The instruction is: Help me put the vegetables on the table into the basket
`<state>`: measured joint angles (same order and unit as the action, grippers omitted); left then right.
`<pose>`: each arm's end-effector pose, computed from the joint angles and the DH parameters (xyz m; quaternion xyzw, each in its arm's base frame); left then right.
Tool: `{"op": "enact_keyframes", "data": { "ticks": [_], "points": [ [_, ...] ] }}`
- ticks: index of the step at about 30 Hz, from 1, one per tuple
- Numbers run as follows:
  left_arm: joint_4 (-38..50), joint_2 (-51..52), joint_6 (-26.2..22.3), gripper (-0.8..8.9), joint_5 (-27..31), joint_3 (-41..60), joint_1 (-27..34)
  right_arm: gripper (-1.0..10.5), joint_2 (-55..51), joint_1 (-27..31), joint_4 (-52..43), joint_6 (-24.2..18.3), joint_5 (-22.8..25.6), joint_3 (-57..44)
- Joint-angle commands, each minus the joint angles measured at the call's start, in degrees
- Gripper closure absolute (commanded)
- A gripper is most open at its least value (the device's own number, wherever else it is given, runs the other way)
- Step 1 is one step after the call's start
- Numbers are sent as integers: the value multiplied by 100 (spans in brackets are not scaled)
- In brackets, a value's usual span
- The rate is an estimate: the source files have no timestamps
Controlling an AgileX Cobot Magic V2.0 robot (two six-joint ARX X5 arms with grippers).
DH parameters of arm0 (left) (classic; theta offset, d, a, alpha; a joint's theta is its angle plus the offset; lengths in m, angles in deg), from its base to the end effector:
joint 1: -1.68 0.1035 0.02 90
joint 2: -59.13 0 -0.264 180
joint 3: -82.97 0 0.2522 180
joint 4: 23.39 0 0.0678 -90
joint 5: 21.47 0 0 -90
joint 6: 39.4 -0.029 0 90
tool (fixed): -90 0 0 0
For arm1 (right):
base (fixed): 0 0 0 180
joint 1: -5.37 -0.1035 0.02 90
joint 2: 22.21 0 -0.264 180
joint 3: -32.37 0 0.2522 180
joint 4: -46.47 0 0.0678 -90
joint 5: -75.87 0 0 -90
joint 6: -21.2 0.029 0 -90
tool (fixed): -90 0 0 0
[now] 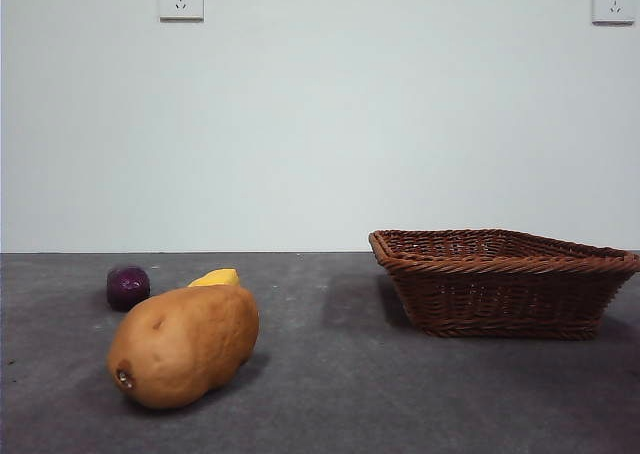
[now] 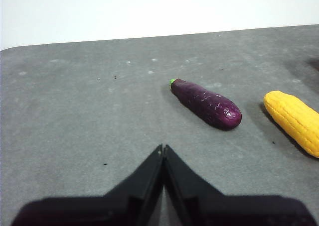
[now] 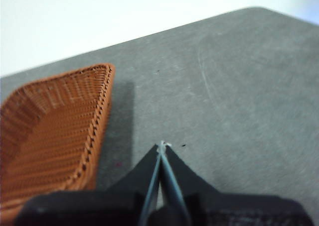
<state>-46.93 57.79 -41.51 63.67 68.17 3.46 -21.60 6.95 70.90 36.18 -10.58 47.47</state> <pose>0.0966 0.0005 0.1515 0.0132 0.0872 -0.0284 0.9957 0.0954 -0.0044 0.1527 0.1283 0.0801 -0.0555 0.9869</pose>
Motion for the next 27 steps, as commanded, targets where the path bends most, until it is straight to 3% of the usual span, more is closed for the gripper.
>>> {"op": "enact_keyframes", "data": {
  "ticks": [1,5,9,18,27],
  "points": [
    [57,4,28,817,-4,57,17,947,-7,-2,-22,586,-140,-46],
    [219,4,297,818,-26,28,17,948,-7,-2,-22,608,-466,-11],
    [214,4,658,818,-118,-140,17,948,-7,-2,-28,605,-476,116],
    [212,-168,706,819,-306,-750,15,948,240,-2,-20,608,-326,756],
    [208,-1010,708,819,-304,-1458,17,948,1464,-2,92,608,-509,1727]
  ]
}}
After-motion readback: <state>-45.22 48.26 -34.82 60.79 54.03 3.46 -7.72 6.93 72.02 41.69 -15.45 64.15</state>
